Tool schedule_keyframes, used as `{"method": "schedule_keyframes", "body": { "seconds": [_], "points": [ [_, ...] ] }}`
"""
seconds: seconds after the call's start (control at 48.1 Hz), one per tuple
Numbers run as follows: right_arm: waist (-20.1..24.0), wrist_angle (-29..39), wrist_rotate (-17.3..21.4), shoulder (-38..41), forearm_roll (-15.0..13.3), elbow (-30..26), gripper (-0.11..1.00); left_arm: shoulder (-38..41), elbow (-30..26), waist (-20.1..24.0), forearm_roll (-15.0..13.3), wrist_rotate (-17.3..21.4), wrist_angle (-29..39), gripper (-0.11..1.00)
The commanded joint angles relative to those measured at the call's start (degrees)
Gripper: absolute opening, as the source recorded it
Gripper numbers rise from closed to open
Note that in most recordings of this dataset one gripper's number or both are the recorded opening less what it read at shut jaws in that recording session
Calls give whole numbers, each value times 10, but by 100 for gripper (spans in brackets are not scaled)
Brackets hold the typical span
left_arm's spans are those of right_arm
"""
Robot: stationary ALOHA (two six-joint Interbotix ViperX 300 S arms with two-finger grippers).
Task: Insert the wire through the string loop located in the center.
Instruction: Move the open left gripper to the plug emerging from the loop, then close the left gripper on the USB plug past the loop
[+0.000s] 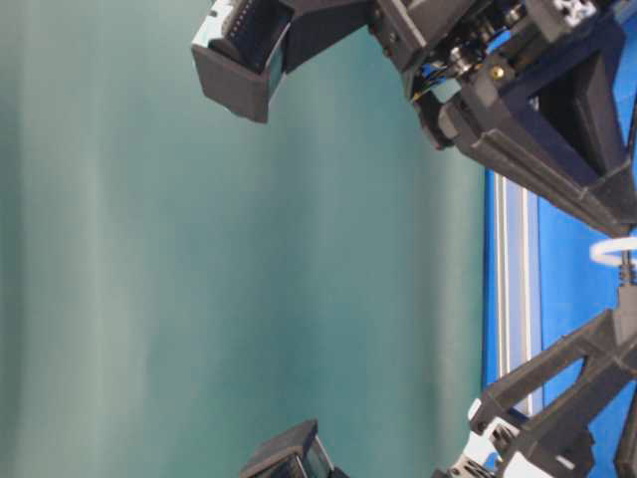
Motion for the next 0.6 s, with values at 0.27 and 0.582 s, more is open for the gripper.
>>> {"method": "schedule_keyframes", "body": {
  "seconds": [0.27, 0.582],
  "points": [
    [-1, -3, 0, -8, -1, -5, -2, -8, -10, 1, -1, 0, -3, 92],
    [-1, -3, 0, -8, -1, -5, -2, -6, -14, 1, -1, -1, 0, 91]
  ]
}}
